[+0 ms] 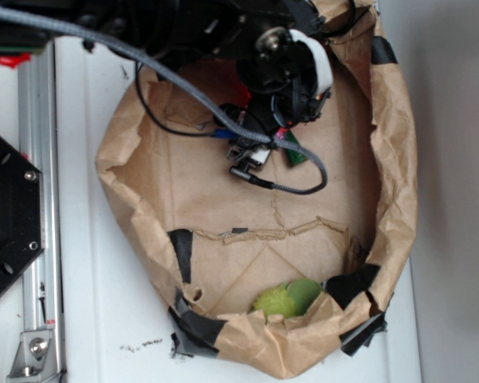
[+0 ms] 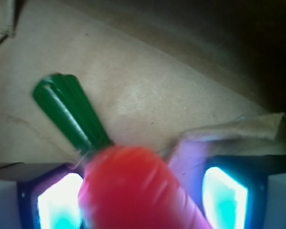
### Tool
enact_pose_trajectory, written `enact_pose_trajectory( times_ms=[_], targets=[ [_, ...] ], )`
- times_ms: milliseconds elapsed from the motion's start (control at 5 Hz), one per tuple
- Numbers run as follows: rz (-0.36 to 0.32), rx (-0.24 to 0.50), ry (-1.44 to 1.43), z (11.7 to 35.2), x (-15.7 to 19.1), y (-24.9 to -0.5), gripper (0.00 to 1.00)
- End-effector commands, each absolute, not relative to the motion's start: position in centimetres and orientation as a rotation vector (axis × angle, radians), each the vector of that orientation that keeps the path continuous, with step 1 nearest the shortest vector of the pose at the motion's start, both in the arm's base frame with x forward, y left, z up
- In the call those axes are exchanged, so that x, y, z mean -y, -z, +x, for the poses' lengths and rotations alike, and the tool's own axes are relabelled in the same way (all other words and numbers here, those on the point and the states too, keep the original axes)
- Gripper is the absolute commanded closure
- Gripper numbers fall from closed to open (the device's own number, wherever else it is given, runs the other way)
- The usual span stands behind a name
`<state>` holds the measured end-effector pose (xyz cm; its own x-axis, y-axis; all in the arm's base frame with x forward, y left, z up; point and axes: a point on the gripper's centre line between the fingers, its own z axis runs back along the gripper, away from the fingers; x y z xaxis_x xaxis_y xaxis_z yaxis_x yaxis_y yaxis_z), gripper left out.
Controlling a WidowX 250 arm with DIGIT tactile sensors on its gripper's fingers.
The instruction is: Grab the carrot.
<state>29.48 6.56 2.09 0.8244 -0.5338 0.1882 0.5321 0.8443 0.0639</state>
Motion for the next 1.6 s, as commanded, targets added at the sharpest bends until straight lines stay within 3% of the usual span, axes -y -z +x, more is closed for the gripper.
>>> enact_pose_trajectory(
  times_ms=[0,200,400,600,1000,1400],
  targets=[
    [0.013,0.307,0.455,30.5,-4.1,-6.0,1.00],
    [-0.038,0.356,0.411,30.0,-1.6,-10.2,1.00],
    [0.002,0.409,0.379,29.7,0.3,-13.5,1.00],
    [0.061,0.344,0.137,29.0,1.7,-16.3,1.00],
    [-0.040,0.302,-0.391,28.7,1.5,-17.5,1.00],
    [-0.019,0.280,-0.513,28.7,0.5,-16.7,1.00]
  ],
)
